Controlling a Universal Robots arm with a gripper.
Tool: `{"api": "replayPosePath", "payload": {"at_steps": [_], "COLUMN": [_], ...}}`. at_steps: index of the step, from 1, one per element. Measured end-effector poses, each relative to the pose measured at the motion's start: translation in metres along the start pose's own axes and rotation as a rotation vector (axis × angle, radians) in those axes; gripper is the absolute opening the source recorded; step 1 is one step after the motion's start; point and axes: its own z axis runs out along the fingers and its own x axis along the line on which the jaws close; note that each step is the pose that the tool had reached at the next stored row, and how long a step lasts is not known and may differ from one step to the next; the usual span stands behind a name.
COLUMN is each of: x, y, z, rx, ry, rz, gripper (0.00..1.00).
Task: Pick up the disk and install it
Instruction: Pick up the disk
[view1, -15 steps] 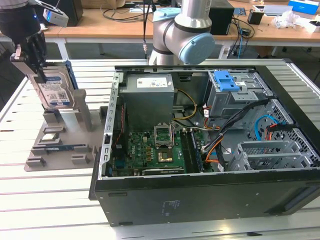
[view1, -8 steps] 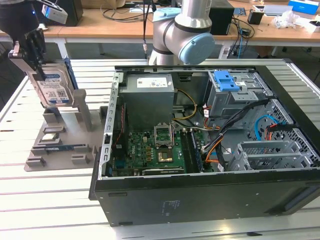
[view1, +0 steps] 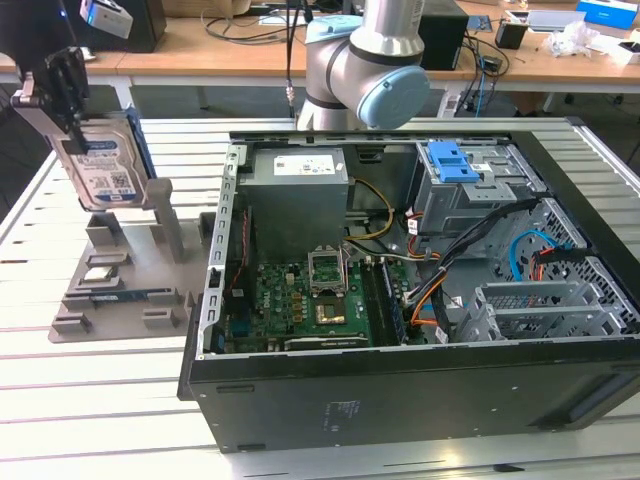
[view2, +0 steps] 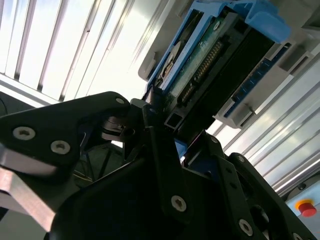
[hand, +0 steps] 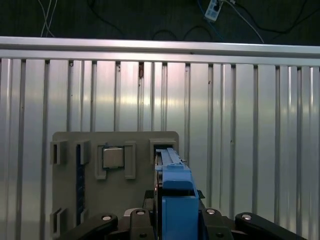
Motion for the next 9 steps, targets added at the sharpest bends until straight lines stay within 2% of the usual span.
{"api": "replayPosePath", "payload": {"at_steps": [9], "x": [-0.0005], "y": [0.0005], "z": [-0.012], "rx": [0.0], "ry": [0.0], "rz": [0.0], "gripper": [0.37]}}
